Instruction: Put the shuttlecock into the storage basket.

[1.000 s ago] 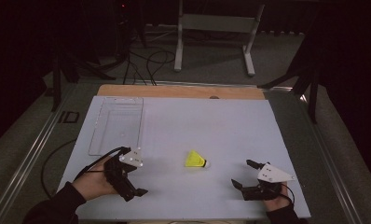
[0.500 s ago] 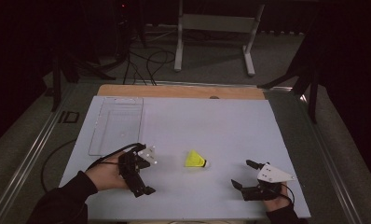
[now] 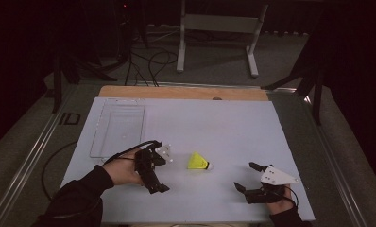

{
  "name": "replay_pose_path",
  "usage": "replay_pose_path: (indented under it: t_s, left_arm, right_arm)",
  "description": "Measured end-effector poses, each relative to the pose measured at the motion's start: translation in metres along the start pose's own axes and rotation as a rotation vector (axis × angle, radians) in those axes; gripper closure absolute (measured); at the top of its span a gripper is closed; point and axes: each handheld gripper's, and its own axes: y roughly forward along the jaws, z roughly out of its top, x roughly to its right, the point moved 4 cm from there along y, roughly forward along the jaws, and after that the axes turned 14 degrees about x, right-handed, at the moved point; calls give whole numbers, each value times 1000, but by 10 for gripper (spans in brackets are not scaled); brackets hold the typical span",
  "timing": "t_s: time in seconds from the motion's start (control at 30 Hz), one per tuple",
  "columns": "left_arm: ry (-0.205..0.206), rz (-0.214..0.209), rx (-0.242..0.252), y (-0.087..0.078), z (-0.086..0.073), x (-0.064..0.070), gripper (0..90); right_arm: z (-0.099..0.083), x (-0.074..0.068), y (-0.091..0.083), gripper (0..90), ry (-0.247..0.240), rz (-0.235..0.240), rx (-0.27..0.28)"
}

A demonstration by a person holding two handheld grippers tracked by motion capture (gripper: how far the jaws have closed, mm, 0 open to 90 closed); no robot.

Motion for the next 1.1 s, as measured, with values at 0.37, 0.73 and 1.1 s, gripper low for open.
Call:
replay_pose_path:
  t_s: [0.37, 0.73, 1.1]
  left_arm:
    - [11, -23, -11, 22, 14, -11, 25]
    - [30, -36, -23, 45, 29, -23, 65]
    - [36, -44, -29, 68, 35, -33, 220]
  right_arm:
    - [0, 0, 0, 90, 1, 1, 0]
    - [0, 1, 0, 90, -2, 5, 2]
    - [-1, 0, 0, 90, -3, 12, 1]
